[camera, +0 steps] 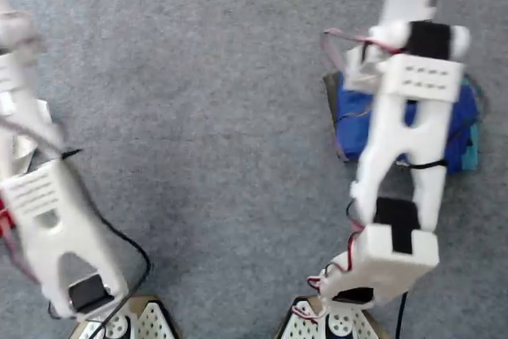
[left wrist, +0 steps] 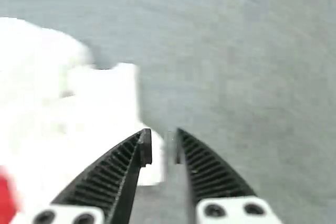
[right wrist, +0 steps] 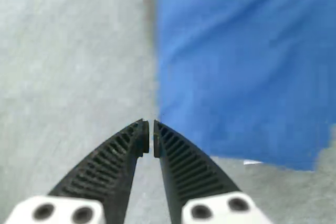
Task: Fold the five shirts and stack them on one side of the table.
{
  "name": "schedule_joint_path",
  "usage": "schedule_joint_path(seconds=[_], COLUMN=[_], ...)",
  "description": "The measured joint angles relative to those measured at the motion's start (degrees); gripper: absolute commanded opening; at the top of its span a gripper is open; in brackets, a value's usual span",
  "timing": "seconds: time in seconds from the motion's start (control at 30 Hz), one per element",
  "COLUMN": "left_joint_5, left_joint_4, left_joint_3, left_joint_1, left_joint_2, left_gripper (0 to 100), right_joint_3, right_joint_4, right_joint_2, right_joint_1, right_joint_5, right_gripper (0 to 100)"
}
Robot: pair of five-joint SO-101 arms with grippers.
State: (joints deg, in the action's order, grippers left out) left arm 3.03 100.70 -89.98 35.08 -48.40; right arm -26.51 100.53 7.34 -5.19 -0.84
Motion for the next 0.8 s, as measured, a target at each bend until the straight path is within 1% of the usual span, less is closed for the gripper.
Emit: schedule_joint_path(seconds=[0.07, 0.13, 0.23, 0.3, 0.37, 0.43, 0.53, 0.6, 0.63, 0.7, 0.73, 0.77, 0.8], left_joint_5=[-2.46, -6.07, -11.25, -14.42, -17.05, -18.11, -18.46, -18.46, -18.46, -18.46, -18.46, -18.46, -18.46], left_joint_4=[0.00, 0.00, 0.00, 0.00, -0.35, -2.46, -7.03, -10.55, -11.87, -13.19, -13.45, -13.45, -13.36], left_joint_3=[4.22, 10.99, 25.32, 37.10, 49.76, 62.33, 75.52, 80.26, 82.11, 83.25, 83.25, 83.25, 83.16], left_joint_1=[6.95, 13.36, 22.33, 25.93, 27.16, 27.34, 28.40, 28.92, 29.01, 29.27, 29.27, 29.36, 29.36], left_joint_2=[4.04, 8.26, 15.47, 19.60, 22.07, 22.68, 22.77, 22.77, 22.77, 22.77, 22.86, 22.86, 22.95], left_gripper=[19, 19, 20, 20, 19, 19, 19, 18, 15, 3, 2, 5, 3], right_joint_3=[5.54, 10.55, 16.79, 20.13, 22.51, 24.26, 26.20, 27.16, 27.34, 27.52, 27.52, 27.52, 27.52], right_joint_4=[0.00, 0.00, 0.00, -0.09, -0.09, -0.18, -0.18, -0.26, -0.26, -0.09, -0.09, -0.09, -0.09], right_joint_2=[-2.99, -5.54, -8.44, -9.58, -10.02, -10.02, -10.02, -10.02, -10.02, -10.02, -10.02, -10.02, -10.02], right_joint_1=[3.43, 5.98, 8.18, 9.05, 9.41, 9.49, 9.32, 9.32, 9.32, 9.32, 9.32, 9.41, 9.49], right_joint_5=[0.35, 1.49, 3.60, 4.22, 4.48, 4.48, 4.48, 4.48, 4.48, 4.48, 4.48, 4.48, 4.48], right_gripper=[1.5, 1.5, 1.5, 1.5, 1.5, 1.5, 1.5, 1.5, 1.5, 1.5, 1.5, 1.5, 1.5])
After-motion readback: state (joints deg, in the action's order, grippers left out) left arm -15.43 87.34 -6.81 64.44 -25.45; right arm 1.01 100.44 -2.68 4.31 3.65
